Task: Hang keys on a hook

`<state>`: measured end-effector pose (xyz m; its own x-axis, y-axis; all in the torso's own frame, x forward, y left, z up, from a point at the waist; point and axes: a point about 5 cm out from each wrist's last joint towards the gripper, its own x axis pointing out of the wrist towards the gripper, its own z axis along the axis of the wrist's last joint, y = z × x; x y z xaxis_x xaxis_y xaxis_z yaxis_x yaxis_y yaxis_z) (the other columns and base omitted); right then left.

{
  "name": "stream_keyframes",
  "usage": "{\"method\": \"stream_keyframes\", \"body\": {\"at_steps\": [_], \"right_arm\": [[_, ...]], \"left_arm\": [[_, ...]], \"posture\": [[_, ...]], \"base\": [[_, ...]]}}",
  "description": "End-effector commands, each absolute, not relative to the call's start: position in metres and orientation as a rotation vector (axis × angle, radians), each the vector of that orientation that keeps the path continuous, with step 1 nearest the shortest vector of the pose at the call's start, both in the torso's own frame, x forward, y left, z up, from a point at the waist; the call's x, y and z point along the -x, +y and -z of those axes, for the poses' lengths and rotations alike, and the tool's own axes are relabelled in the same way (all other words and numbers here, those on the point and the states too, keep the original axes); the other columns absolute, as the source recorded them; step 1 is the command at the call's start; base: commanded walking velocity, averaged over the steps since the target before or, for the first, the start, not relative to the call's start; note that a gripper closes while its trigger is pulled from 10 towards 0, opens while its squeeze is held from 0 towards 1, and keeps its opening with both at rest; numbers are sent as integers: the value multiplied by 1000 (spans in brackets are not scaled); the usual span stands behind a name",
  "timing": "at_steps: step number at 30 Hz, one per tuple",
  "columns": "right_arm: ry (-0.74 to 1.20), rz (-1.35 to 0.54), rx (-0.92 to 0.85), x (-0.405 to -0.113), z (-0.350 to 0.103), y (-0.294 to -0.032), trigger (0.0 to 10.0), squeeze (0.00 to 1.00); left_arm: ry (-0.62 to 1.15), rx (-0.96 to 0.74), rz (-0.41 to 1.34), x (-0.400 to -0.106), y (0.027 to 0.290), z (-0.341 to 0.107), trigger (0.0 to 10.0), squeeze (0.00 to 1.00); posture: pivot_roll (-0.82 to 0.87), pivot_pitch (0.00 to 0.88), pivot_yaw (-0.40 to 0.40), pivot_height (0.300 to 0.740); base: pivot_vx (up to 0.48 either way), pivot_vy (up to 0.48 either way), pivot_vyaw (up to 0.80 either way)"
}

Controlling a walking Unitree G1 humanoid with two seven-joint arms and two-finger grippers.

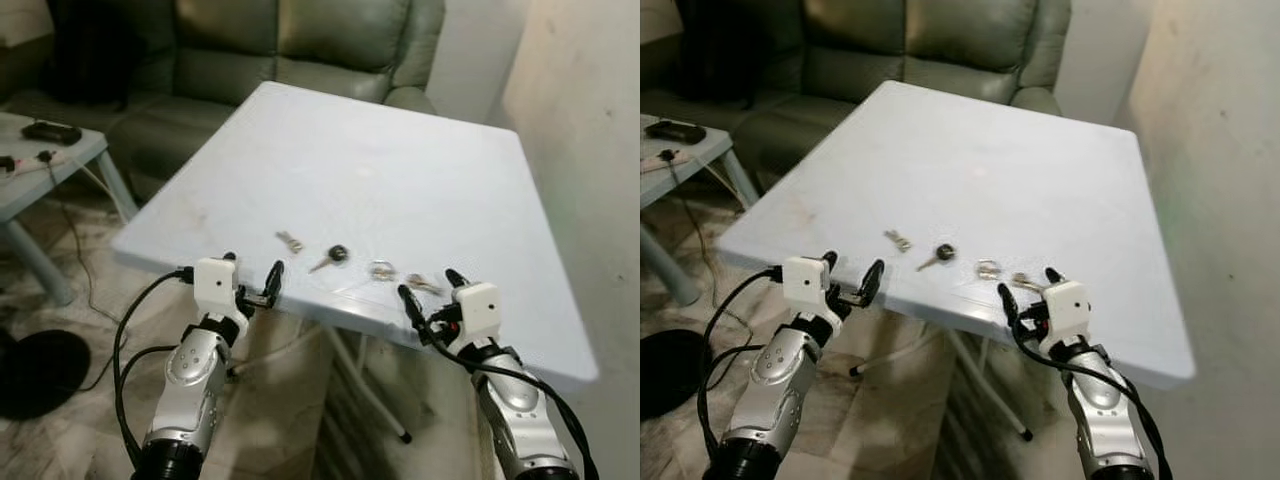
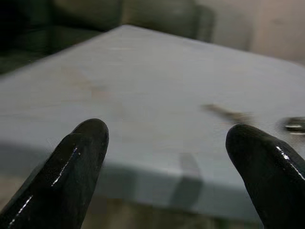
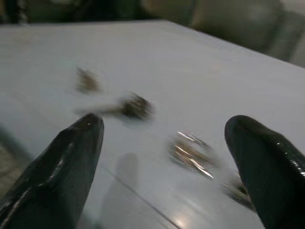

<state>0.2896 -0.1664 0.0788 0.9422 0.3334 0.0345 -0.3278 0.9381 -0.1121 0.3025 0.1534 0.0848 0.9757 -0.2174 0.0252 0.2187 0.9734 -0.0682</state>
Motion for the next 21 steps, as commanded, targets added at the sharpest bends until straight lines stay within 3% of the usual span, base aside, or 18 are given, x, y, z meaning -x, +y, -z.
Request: {"method": "stream_keyframes", "body": {"at_steps": [1, 21], "right_arm": [[-50, -316, 120, -289, -80, -176, 10000, 0], [-39, -313, 134, -290, -80, -176, 10000, 0]], "left_arm": [[-36, 73, 230, -305, 148, -89, 10000, 0], [-31, 65, 241, -302, 145, -86, 10000, 0]], "posture": [[-25, 26, -61, 740], [-16, 28, -66, 740]], "base": [[0, 0, 0], [0, 0, 0]]}}
